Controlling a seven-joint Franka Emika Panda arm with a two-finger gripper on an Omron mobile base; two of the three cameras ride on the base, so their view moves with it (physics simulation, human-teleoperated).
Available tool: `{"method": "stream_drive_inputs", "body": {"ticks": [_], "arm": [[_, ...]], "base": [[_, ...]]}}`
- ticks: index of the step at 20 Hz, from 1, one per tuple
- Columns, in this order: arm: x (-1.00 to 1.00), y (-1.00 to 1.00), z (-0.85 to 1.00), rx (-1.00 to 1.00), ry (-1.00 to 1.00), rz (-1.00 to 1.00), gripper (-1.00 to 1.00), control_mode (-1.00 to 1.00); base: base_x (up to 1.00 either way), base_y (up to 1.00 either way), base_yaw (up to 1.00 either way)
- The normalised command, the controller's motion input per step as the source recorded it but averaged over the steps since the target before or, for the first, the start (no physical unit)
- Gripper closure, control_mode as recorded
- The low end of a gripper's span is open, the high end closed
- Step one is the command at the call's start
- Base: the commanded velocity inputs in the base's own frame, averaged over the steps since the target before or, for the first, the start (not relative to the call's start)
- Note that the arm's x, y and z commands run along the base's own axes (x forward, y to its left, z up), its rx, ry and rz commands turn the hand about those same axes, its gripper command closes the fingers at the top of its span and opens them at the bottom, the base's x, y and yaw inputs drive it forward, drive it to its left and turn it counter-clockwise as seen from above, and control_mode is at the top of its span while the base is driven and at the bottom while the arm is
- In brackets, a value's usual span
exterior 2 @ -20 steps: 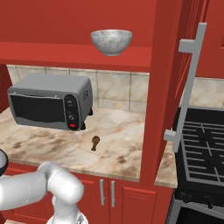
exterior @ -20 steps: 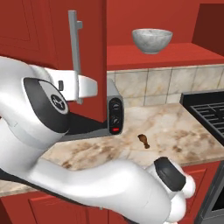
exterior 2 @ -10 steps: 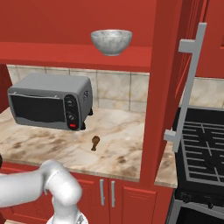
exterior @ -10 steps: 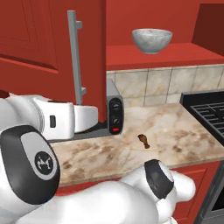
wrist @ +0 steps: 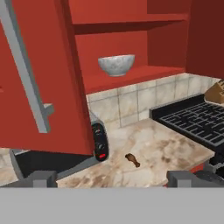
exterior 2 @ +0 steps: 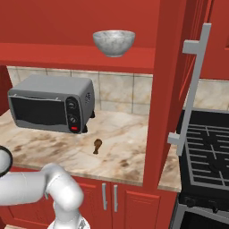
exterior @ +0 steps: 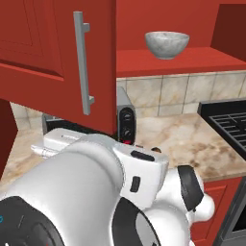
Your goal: Retrieve the bowl from the cabinet, then place the raw meat into the bowl to avoid contamination.
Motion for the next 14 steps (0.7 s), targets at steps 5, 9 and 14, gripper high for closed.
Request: {"method": "stream_drive_inputs", "body": {"ticks": [5,9,14], "arm": [[-0.91,-0.59,0.35,0.31,0.20,-0.03,-1.00,-1.00],[-0.83,-0.46,0.25,0.30,0.27,-0.03,-1.00,-1.00],[-0.71,-0.42,0.18,0.31,0.29,-0.01,-1.00,-1.00]], "base": [[0.00,0.00,0.00],[0.00,0.00,0.00],[0.00,0.00,0.00]]}}
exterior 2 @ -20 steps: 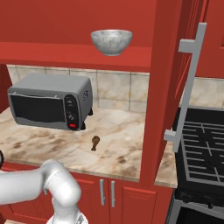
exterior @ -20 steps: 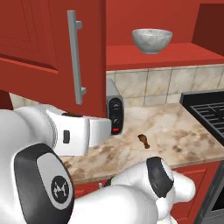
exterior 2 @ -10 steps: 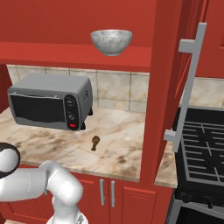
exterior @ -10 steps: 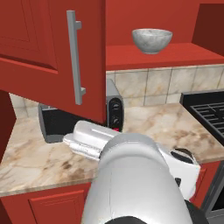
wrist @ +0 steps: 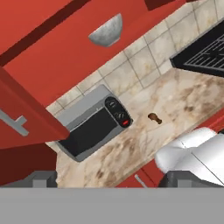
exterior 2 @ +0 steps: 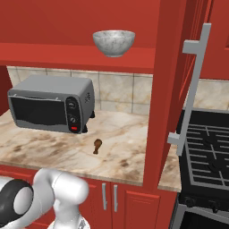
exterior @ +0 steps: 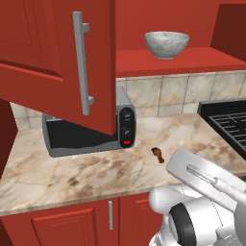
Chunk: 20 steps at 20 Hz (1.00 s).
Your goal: Retrieve the bowl from the cabinet, then place the raw meat into the bowl to avoid contamination.
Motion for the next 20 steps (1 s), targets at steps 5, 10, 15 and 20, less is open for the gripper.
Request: {"method": "stream_drive_inputs", "body": {"ticks": [5,10,15,20], "arm": [[-0.37,-0.52,0.15,0.36,0.27,0.03,-1.00,-1.00],[-0.04,-0.44,0.12,0.34,0.33,0.06,-1.00,-1.00],[0.05,-0.27,0.02,0.30,0.40,0.10,-1.00,-1.00],[0.54,0.07,-0.16,0.26,0.23,0.26,-1.00,-1.00]], "base": [[0.00,0.00,0.00],[0.00,0.00,0.00],[0.00,0.00,0.00],[0.00,0.00,0.00]]}}
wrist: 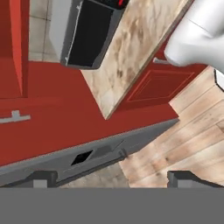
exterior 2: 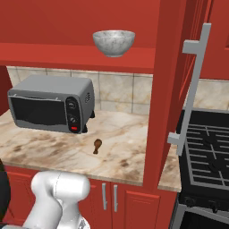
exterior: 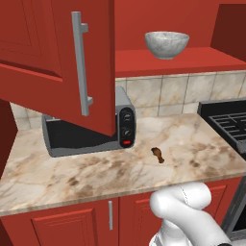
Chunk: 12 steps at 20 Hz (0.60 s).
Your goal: Retrieve the bowl from the cabinet, then place the raw meat into the bowl to avoid contamination.
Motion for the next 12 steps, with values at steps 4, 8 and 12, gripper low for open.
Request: {"method": "stream_drive_inputs", "body": {"ticks": [4,8,12], "arm": [[0.60,0.39,-0.01,0.22,0.32,0.23,-1.00,-1.00],[0.52,0.47,0.00,0.23,0.35,0.24,-1.00,-1.00],[0.48,0.45,0.03,0.29,0.37,0.20,-1.00,-1.00]], "base": [[0.00,0.00,0.00],[0.00,0.00,0.00],[0.00,0.00,0.00]]}}
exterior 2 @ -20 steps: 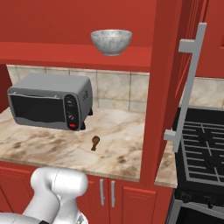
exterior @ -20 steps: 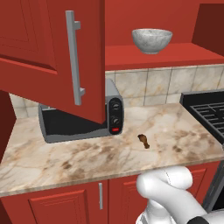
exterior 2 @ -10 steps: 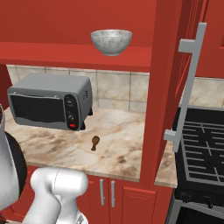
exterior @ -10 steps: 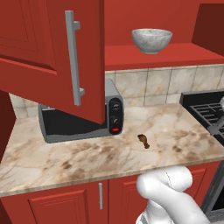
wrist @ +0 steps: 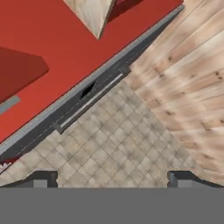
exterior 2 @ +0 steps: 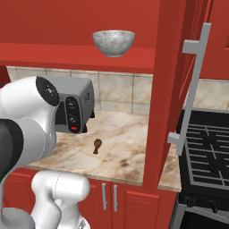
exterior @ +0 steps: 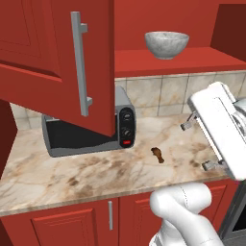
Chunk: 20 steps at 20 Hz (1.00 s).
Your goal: Retrieve the bowl from the cabinet, then place the raw meat into the bowl to avoid contamination.
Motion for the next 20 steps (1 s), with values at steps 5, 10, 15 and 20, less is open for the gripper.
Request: {"method": "stream_drive_inputs", "body": {"ticks": [5,10,15,20], "arm": [[0.32,0.28,0.23,0.24,0.37,0.06,-1.00,-1.00],[0.34,0.28,0.32,0.15,0.39,0.06,-1.00,-1.00],[0.24,0.34,0.41,0.01,0.41,0.06,-1.00,-1.00],[0.27,0.25,0.27,0.00,0.39,0.13,-1.00,-1.00]], "base": [[0.00,0.00,0.00],[0.00,0.00,0.00],[0.00,0.00,0.00],[0.00,0.00,0.00]]}}
